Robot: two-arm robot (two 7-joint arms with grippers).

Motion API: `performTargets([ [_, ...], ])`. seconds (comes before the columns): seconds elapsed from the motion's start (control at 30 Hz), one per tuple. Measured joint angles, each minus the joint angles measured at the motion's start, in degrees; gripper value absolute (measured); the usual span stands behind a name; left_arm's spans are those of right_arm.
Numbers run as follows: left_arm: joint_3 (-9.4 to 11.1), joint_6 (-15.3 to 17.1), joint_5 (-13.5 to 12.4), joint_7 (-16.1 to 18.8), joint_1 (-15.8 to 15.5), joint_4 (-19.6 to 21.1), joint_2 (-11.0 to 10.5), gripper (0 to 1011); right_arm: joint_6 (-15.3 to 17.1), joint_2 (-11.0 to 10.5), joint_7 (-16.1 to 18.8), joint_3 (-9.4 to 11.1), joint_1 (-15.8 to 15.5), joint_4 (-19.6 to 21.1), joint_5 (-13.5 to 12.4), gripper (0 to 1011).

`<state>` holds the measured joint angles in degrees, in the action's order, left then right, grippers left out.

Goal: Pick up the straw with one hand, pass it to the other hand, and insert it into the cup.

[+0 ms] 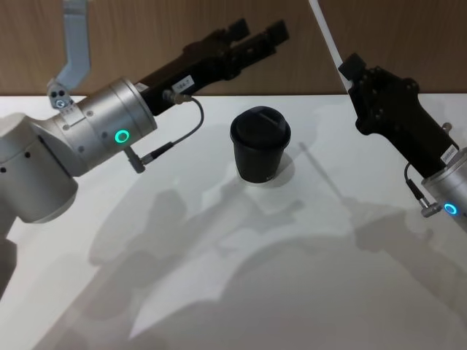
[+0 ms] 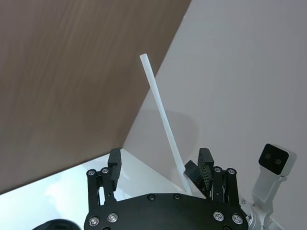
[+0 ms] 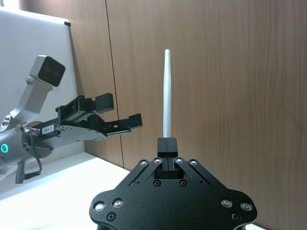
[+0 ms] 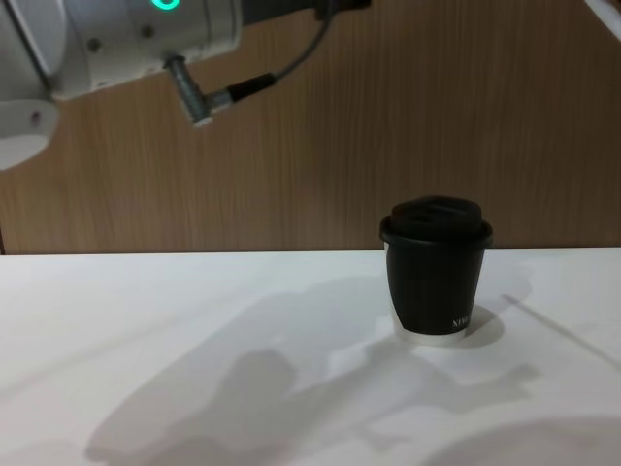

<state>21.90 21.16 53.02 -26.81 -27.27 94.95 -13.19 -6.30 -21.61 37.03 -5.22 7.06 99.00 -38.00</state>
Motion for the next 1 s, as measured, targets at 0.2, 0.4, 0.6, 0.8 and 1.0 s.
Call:
performTargets([
  [0.2,1.45,0.01,0.79,-0.99,-1.60,-2.50,1.52,1000,0.00,0.00,0.00,0.00,0.00,0.00,0.00,0],
  [0.4,2.18,0.01,1.67,-1.44,-2.57,-4.24,2.73,1000,0.00,0.00,0.00,0.00,0.00,0.00,0.00,0],
  [0.6,2.71,0.11,2.95,-1.64,-3.41,-5.88,4.17,1000,0.00,0.00,0.00,0.00,0.00,0.00,0.01,0],
  [0.8,3.16,0.13,4.24,-1.55,-4.12,-7.24,5.65,1000,0.00,0.00,0.00,0.00,0.00,0.00,0.01,0],
  [1.0,3.46,0.09,4.97,-1.29,-4.57,-8.13,6.57,1000,0.00,0.00,0.00,0.00,0.00,0.00,0.01,0],
])
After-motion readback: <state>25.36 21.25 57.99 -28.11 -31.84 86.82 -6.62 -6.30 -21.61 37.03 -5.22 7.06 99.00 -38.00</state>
